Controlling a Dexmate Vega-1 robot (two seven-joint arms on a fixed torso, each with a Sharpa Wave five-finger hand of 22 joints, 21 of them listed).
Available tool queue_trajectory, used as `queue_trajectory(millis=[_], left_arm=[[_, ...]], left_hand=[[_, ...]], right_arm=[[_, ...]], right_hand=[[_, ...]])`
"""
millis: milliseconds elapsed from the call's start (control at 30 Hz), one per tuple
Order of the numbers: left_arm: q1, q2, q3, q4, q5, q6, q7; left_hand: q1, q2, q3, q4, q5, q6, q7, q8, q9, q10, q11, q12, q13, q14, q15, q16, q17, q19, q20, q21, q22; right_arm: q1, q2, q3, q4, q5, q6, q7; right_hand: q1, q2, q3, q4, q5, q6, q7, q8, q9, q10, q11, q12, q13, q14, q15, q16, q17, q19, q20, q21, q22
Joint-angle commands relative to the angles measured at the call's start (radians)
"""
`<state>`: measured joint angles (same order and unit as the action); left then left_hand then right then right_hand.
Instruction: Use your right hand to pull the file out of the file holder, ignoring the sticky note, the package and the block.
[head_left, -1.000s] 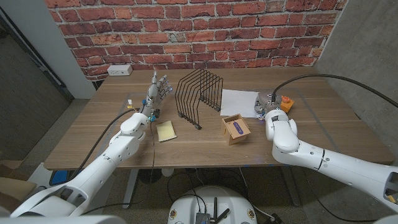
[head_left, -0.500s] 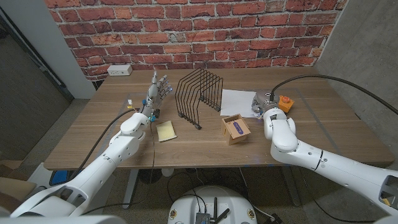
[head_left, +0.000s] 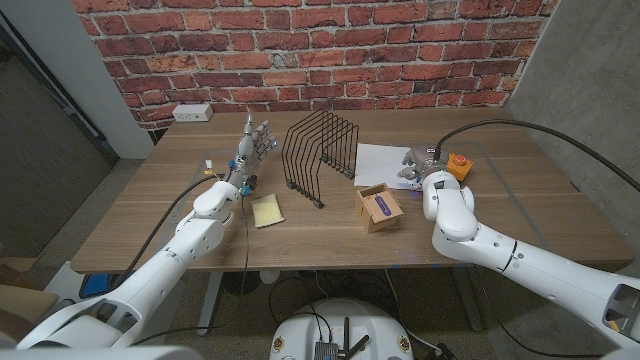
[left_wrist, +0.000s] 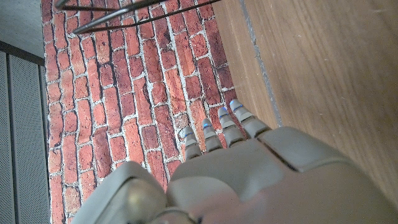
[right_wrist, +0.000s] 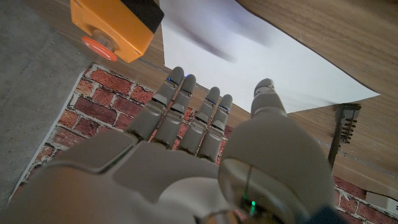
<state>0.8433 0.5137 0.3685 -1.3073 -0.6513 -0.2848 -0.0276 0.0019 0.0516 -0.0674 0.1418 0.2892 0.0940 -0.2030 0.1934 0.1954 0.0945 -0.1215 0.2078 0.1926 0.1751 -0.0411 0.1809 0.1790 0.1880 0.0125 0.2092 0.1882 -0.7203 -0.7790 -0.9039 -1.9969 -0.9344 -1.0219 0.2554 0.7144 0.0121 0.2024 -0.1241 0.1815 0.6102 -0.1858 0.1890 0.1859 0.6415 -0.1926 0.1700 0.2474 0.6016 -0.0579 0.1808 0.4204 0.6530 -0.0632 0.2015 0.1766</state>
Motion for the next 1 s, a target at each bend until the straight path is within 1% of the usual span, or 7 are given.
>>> queue_trajectory(millis=[33,300,367,433,600,733,1000], left_arm=[[0.0,0.0,0.0,0.0,0.0,0.0,0.0],[0.0,0.0,0.0,0.0,0.0,0.0,0.0],[0.0,0.0,0.0,0.0,0.0,0.0,0.0],[0.0,0.0,0.0,0.0,0.0,0.0,0.0],[0.0,0.0,0.0,-0.001,0.0,0.001,0.001],[0.0,0.0,0.0,-0.001,0.0,0.001,0.001],[0.001,0.0,0.0,-0.001,0.0,0.0,0.0]], left_hand=[[0.001,0.012,-0.005,0.003,0.007,0.004,-0.005,0.007,0.003,0.0,-0.008,0.006,0.005,0.006,-0.004,0.006,0.003,0.005,0.002,0.008,0.006],[0.001,0.012,-0.005,0.003,0.007,0.004,-0.006,0.007,0.003,-0.001,-0.008,0.006,0.005,0.006,-0.004,0.006,0.003,0.006,0.002,0.009,0.006],[0.001,0.012,-0.005,0.003,0.007,0.004,-0.006,0.007,0.003,0.0,-0.006,0.006,0.005,0.006,-0.004,0.006,0.003,0.006,0.002,0.009,0.006],[0.001,0.012,-0.005,0.003,0.007,0.003,-0.006,0.007,0.003,0.001,-0.008,0.006,0.005,0.006,-0.004,0.006,0.003,0.006,0.002,0.009,0.006],[0.001,0.012,-0.005,0.003,0.007,0.005,-0.005,0.007,0.003,0.002,-0.006,0.007,0.005,0.007,-0.004,0.006,0.003,0.006,0.002,0.008,0.006],[0.001,0.012,-0.005,0.003,0.007,0.004,-0.006,0.007,0.003,0.002,-0.006,0.007,0.005,0.007,-0.004,0.006,0.003,0.006,0.002,0.009,0.006],[0.001,0.012,-0.005,0.003,0.007,0.003,-0.006,0.007,0.003,0.002,-0.007,0.007,0.005,0.006,-0.004,0.006,0.003,0.005,0.001,0.008,0.006]], right_arm=[[-0.006,0.016,0.033,-0.015,0.058,-0.012,-0.003],[-0.008,0.017,0.051,-0.029,0.122,-0.017,-0.038],[-0.004,0.015,0.048,-0.032,0.131,-0.023,-0.041],[0.004,0.014,0.041,-0.033,0.137,-0.033,-0.041],[0.017,0.008,0.04,-0.042,0.174,-0.041,-0.043],[0.0,0.014,0.073,-0.05,0.231,-0.029,-0.093],[-0.051,0.03,0.143,-0.063,0.351,0.0,-0.223]], right_hand=[[-0.018,-0.005,-0.011,0.0,0.008,-0.051,0.008,-0.011,0.001,-0.047,0.014,-0.003,-0.012,-0.049,-0.126,-0.002,-0.007,-0.018,-0.064,-0.006,0.0],[-0.045,-0.009,-0.021,0.004,0.01,-0.129,0.019,-0.017,0.001,-0.119,0.037,-0.003,-0.028,-0.114,-0.1,-0.002,-0.025,-0.042,-0.047,-0.012,-0.002],[-0.052,-0.011,-0.025,0.004,0.011,-0.167,0.027,-0.02,0.0,-0.143,0.049,-0.001,-0.033,-0.14,-0.087,-0.004,-0.032,-0.054,-0.041,-0.014,-0.002],[-0.055,-0.012,-0.027,0.002,0.012,-0.189,0.034,-0.018,0.0,-0.171,0.05,-0.003,-0.037,-0.158,-0.082,-0.002,-0.039,-0.061,-0.038,-0.015,-0.003],[-0.067,-0.016,-0.034,0.002,0.012,-0.242,0.038,-0.018,0.0,-0.218,0.064,-0.002,-0.043,-0.203,-0.066,-0.004,-0.054,-0.093,-0.029,-0.021,-0.004],[-0.09,-0.014,-0.041,0.01,0.012,-0.273,0.045,-0.016,0.0,-0.251,0.07,-0.001,-0.047,-0.236,-0.057,-0.003,-0.063,-0.109,-0.023,-0.021,-0.005],[-0.109,-0.003,-0.044,0.019,0.013,-0.29,0.042,-0.013,-0.001,-0.273,0.071,0.0,-0.049,-0.252,-0.054,0.001,-0.068,-0.12,-0.022,-0.021,-0.006]])
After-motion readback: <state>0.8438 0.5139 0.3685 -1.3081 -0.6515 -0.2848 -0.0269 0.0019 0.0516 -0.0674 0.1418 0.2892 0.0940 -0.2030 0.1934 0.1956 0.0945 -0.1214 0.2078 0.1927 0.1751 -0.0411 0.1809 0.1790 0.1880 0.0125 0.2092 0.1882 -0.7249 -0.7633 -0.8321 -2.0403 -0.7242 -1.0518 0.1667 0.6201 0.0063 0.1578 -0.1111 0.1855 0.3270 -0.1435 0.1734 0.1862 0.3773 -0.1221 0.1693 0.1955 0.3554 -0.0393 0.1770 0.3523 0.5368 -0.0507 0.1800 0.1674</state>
